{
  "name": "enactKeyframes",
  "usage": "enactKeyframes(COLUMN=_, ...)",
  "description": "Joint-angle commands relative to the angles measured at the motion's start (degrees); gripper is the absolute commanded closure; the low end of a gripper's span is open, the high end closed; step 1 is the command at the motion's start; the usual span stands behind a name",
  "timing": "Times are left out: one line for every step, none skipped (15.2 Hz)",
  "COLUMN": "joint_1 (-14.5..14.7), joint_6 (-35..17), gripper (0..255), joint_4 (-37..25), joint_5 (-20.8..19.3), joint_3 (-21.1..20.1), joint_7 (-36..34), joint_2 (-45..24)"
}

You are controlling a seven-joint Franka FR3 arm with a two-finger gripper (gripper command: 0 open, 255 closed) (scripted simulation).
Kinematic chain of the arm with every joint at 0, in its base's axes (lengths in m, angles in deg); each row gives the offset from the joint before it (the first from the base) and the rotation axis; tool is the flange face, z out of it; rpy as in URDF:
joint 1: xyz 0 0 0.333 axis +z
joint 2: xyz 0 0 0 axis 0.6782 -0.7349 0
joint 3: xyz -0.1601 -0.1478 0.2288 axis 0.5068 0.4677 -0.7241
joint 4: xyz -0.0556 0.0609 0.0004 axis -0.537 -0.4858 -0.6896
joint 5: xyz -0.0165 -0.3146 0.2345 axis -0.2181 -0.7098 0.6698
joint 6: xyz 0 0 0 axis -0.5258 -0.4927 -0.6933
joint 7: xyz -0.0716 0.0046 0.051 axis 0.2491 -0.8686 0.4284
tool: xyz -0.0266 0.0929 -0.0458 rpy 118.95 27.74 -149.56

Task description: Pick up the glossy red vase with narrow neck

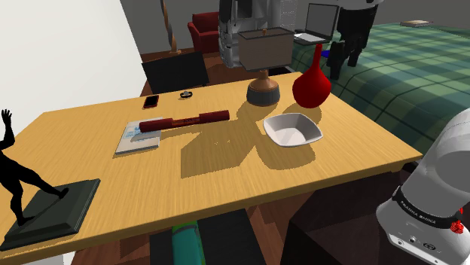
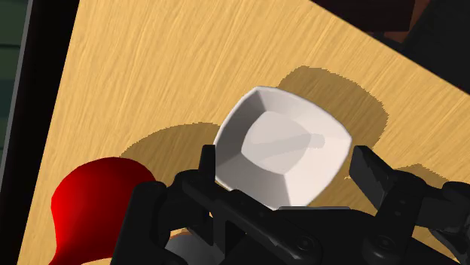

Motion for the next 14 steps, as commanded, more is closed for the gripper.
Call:
enactKeyframes(joint_1=0.00, joint_6=0.00, gripper=0, joint_4=0.00, joint_5=0.00, joint_3=0.00, joint_7=0.00, joint_2=0.00)
enactKeyframes(joint_1=-0.44, joint_6=-1.12, gripper=0, joint_4=-0.43, joint_5=-0.63, joint_3=1.19, joint_7=1.15, joint_2=-1.04)
enactKeyframes(joint_1=-0.86, joint_6=-2.24, gripper=0, joint_4=-0.94, joint_5=-1.21, joint_3=2.37, joint_7=2.28, joint_2=-2.14)
enactKeyframes(joint_1=-1.25, joint_6=-3.34, gripper=0, joint_4=-1.52, joint_5=-1.73, joint_3=3.53, joint_7=3.42, joint_2=-3.30)
enactKeyframes(joint_1=-1.63, joint_6=-4.42, gripper=0, joint_4=-2.16, joint_5=-2.19, joint_3=4.68, joint_7=4.55, joint_2=-4.52)
enactKeyframes(joint_1=-1.96, joint_6=-5.49, gripper=0, joint_4=-2.88, joint_5=-2.60, joint_3=5.83, joint_7=5.67, joint_2=-5.79)
enactKeyframes(joint_1=-2.27, joint_6=-6.53, gripper=0, joint_4=-3.67, joint_5=-2.93, joint_3=6.97, joint_7=6.80, joint_2=-7.11)
enactKeyframes(joint_1=-2.54, joint_6=-7.54, gripper=0, joint_4=-4.52, joint_5=-3.21, joint_3=8.10, joint_7=7.92, joint_2=-8.47)
enactKeyframes(joint_1=-2.78, joint_6=-8.53, gripper=0, joint_4=-5.45, joint_5=-3.41, joint_3=9.22, joint_7=9.06, joint_2=-9.88)
enactKeyframes(joint_1=-3.00, joint_6=-9.48, gripper=0, joint_4=-6.44, joint_5=-3.54, joint_3=10.34, joint_7=10.20, joint_2=-11.33)
enactKeyframes(joint_1=-3.19, joint_6=-10.39, gripper=0, joint_4=-7.50, joint_5=-3.59, joint_3=11.43, joint_7=11.36, joint_2=-12.83)
enactKeyframes(joint_1=-3.36, joint_6=-11.27, gripper=0, joint_4=-8.63, joint_5=-3.56, joint_3=12.52, joint_7=12.53, joint_2=-14.36)
enactKeyframes(joint_1=-3.49, joint_6=-12.11, gripper=0, joint_4=-9.83, joint_5=-3.46, joint_3=13.61, joint_7=13.71, joint_2=-15.93)
enactKeyframes(joint_1=-3.59, joint_6=-12.90, gripper=0, joint_4=-11.09, joint_5=-3.27, joint_3=14.70, joint_7=14.91, joint_2=-17.54)
